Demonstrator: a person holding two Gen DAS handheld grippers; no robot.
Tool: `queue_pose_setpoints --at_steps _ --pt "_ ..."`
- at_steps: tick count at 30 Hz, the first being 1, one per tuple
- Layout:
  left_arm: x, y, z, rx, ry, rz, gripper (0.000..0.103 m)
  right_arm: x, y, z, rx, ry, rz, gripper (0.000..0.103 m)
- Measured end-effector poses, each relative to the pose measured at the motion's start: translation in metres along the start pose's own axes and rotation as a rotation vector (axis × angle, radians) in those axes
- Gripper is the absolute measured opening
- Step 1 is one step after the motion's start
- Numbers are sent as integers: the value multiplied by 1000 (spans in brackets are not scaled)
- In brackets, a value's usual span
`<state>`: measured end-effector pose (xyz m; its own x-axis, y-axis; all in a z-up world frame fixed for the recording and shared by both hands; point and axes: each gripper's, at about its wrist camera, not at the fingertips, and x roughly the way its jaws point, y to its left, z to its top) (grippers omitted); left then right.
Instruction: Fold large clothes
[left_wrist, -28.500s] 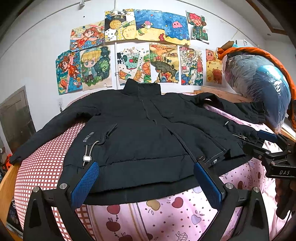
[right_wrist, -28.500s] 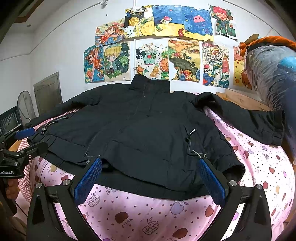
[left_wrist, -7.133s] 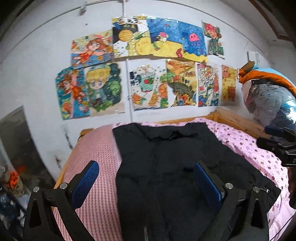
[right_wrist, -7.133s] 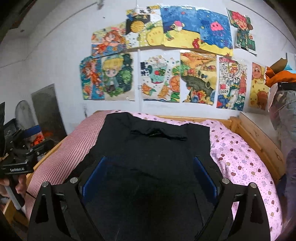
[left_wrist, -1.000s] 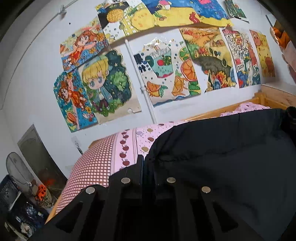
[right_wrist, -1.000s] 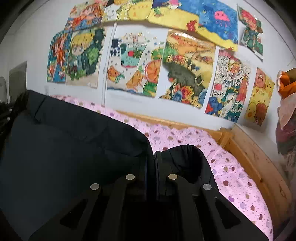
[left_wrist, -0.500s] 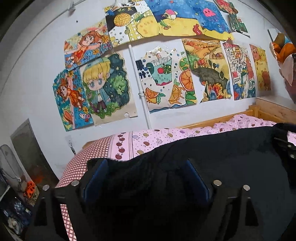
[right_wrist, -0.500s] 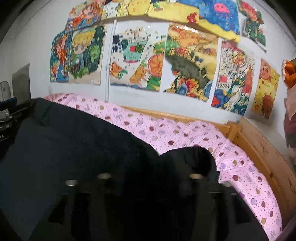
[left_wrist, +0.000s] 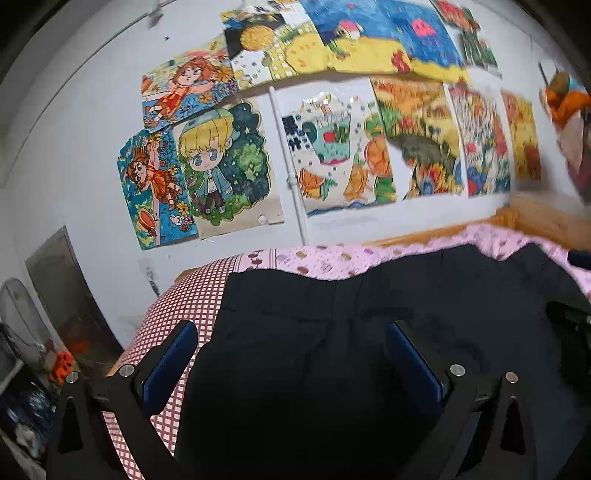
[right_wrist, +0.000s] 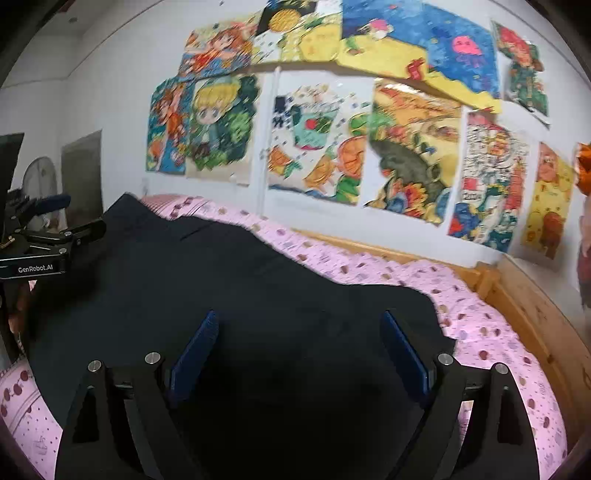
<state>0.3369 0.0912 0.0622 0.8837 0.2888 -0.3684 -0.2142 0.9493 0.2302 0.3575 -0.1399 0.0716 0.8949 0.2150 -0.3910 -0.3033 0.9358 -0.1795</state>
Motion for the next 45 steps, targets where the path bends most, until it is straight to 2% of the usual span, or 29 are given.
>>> queue_pose_setpoints --at_steps 8,14,20,26,32,45 --pt "45 -12 -1 35 128 50 103 44 7 5 22 71 20 86" --pt "71 -11 -11 -7 216 2 103 76 0 -4 73 137 63 86" --pt "96 -9 -22 -54 281 -53 103 115 -14 -20 185 256 171 87" --pt "110 -14 -30 -63 297 -64 103 140 -19 -40 267 301 248 90" --pt "119 -17 -36 -72 282 -62 103 152 -13 -47 253 306 232 91" --pt "117 -21 -41 -64 247 -39 103 152 -13 -48 247 283 221 92"
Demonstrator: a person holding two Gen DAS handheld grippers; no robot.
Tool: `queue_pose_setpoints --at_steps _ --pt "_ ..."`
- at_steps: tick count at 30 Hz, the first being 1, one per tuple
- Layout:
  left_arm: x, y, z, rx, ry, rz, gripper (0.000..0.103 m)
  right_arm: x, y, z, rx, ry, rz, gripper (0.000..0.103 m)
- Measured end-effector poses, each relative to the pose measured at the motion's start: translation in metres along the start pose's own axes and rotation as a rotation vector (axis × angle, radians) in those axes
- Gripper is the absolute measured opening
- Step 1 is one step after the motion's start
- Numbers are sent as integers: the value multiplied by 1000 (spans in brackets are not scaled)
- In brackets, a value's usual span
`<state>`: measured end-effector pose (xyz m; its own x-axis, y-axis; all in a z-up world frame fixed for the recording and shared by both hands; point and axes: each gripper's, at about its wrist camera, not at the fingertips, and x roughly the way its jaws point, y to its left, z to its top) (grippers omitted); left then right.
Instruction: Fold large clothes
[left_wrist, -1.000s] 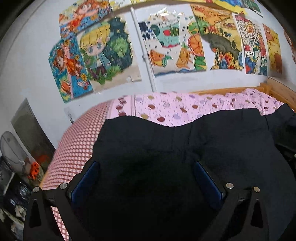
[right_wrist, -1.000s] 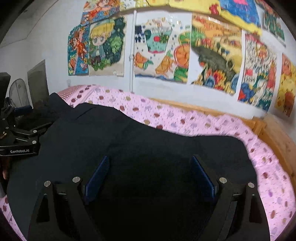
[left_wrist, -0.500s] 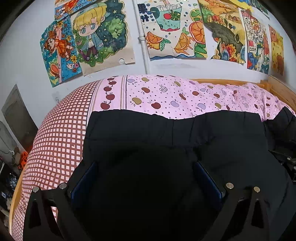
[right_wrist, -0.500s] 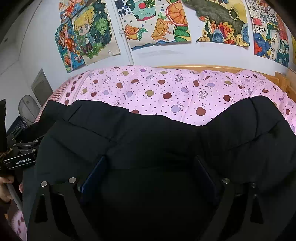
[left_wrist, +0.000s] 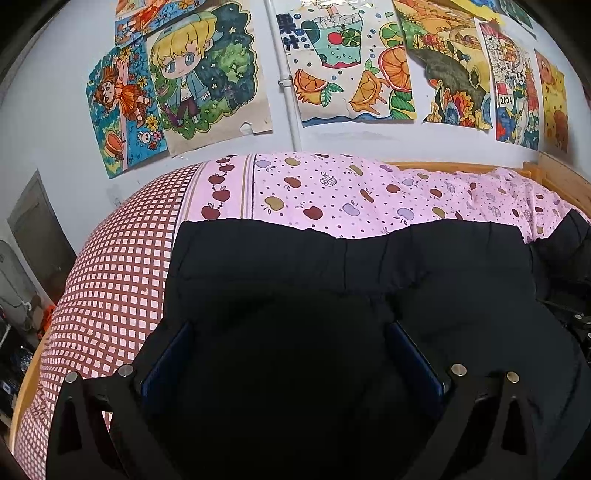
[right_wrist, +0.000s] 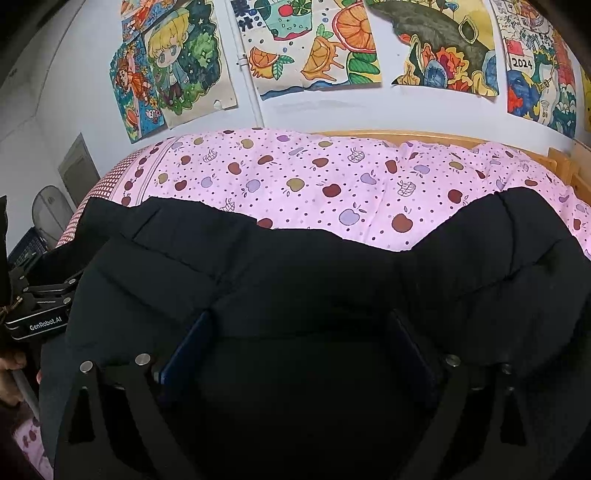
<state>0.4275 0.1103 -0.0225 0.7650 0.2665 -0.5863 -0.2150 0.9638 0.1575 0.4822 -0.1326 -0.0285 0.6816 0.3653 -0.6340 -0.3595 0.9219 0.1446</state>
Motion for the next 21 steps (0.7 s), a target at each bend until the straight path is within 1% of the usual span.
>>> queue_pose_setpoints --at_steps 7,10,15,16,18,21 --pt "-7 -1 -5 6 -30 4 103 -9 1 -5 -12 -37 -17 93" --pt "-11 2 -8 -4 -45 -13 103 -15 1 -9 -12 -58 -15 93" --pt "-17 10 -7 -30 -47 -55 103 -25 -5 -11 12 -61 12 93" --pt "-18 12 -6 -33 -45 -63 103 -31 -5 -12 15 -76 5 93" --pt "-25 19 -4 -48 -59 -91 103 -53 -6 -13 17 -139 -42 93" --pt "-38 32 -1 -87 -98 -126 103 -80 -8 -10 -7 -205 -56 93"
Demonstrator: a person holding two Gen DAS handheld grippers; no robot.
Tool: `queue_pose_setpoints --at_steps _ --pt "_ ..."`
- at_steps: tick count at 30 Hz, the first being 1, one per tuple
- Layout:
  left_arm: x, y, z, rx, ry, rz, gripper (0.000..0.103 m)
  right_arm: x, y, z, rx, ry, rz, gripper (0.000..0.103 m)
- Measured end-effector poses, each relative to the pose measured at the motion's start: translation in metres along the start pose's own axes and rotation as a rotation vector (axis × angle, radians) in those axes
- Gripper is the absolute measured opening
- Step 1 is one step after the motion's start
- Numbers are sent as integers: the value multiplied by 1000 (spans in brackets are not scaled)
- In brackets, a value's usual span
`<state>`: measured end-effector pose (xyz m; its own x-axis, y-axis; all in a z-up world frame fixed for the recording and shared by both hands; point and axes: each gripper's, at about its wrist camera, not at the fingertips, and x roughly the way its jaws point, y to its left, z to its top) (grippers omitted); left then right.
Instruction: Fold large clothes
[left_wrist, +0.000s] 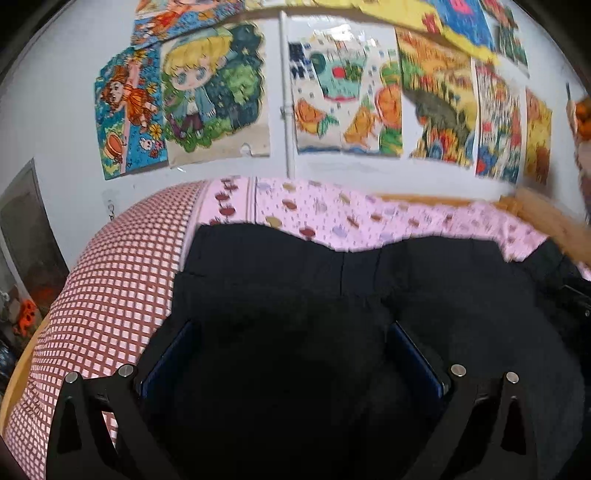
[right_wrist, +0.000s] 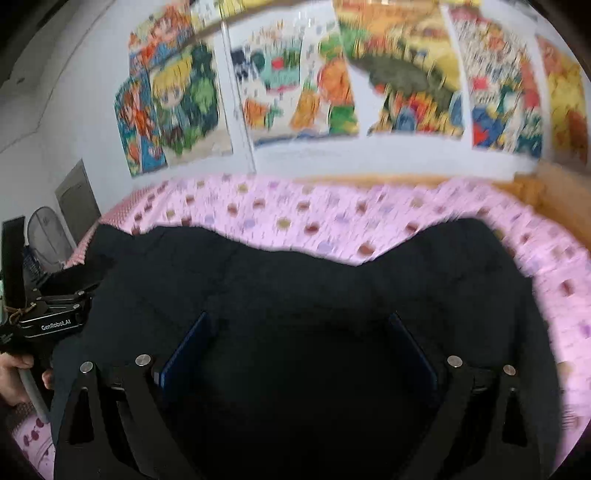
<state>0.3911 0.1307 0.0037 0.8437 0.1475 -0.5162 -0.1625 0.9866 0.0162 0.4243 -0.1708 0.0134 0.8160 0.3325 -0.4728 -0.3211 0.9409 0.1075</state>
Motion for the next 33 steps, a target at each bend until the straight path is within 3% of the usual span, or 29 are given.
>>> queue_pose_setpoints --at_steps 7,13,20,24,33 --pt "-28 24 11 -10 -58 31 103 -38 -21 14 -112 -42 -99 96" --pt "-37 58 14 -40 -2 68 103 -43 -68 11 -15 6 -152 96" --pt "-31 84 13 -45 78 -29 103 -25 -107 -9 107 110 -147 96" --pt "-15 92 5 -46 150 -93 103 -16 -117 -18 155 143 -140 96" --pt "7 101 -14 -115 216 -194 103 12 -129 -40 225 255 -82 101"
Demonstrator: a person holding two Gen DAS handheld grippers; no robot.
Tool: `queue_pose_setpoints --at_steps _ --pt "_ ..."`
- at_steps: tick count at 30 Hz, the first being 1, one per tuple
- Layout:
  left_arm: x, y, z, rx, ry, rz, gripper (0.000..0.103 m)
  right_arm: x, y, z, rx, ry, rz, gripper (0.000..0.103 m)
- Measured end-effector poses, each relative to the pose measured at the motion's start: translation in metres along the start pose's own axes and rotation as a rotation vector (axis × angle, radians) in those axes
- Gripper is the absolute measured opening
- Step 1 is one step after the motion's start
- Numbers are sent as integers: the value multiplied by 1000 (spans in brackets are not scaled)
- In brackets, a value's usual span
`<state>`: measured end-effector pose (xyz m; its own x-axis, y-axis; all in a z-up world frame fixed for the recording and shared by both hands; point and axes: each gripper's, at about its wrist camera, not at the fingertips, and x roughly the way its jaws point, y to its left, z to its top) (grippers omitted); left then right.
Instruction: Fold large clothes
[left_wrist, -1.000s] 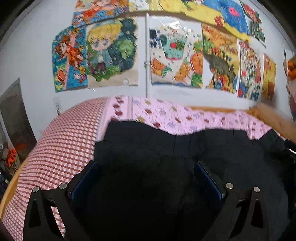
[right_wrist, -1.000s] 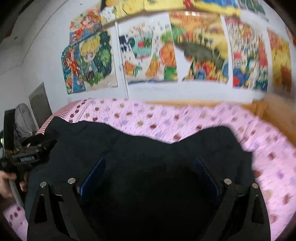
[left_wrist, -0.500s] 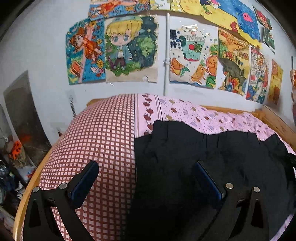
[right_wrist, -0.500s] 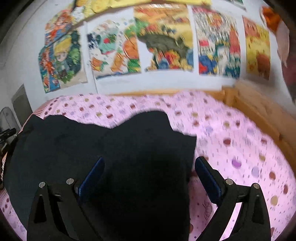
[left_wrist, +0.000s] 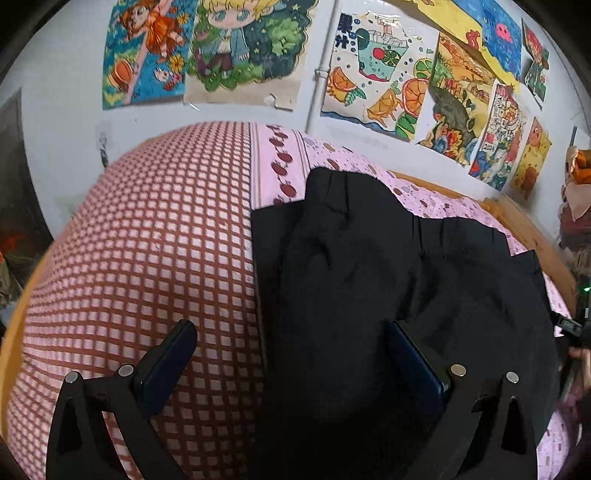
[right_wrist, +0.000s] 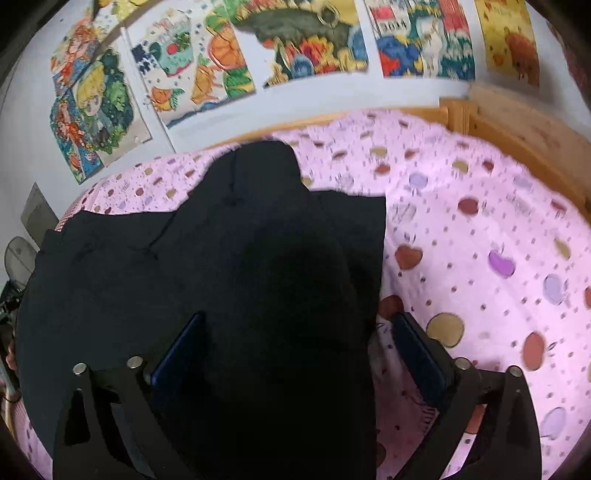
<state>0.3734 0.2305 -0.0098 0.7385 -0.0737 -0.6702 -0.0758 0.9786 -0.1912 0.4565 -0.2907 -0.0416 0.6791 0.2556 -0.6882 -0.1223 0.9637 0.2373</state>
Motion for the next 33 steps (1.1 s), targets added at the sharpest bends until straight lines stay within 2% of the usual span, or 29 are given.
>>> queue_pose_setpoints --at_steps 5,7,13,20,27,29,30,33 --pt "18 5 -6 -43 60 -124 103 14 -14 -9 78 36 98 102" --pt "22 7 -9 -60 67 -147 103 19 -18 -13 101 40 127 102" --pt "31 0 -14 -41 88 -137 103 29 -20 -19 122 53 167 102" --pt "39 1 -10 -63 127 -175 103 30 -19 -18 128 69 185 102" --pt "41 -1 -9 -64 151 -188 102 27 -10 -16 69 85 191 99" --pt "43 -1 -8 -73 170 -225 89 25 -10 -15 64 86 206 89" --pt "45 -3 -7 -78 181 -239 86 23 -10 -15 65 89 213 86" --pt "45 -8 -6 -73 187 -251 71 21 -8 -14 61 91 221 75"
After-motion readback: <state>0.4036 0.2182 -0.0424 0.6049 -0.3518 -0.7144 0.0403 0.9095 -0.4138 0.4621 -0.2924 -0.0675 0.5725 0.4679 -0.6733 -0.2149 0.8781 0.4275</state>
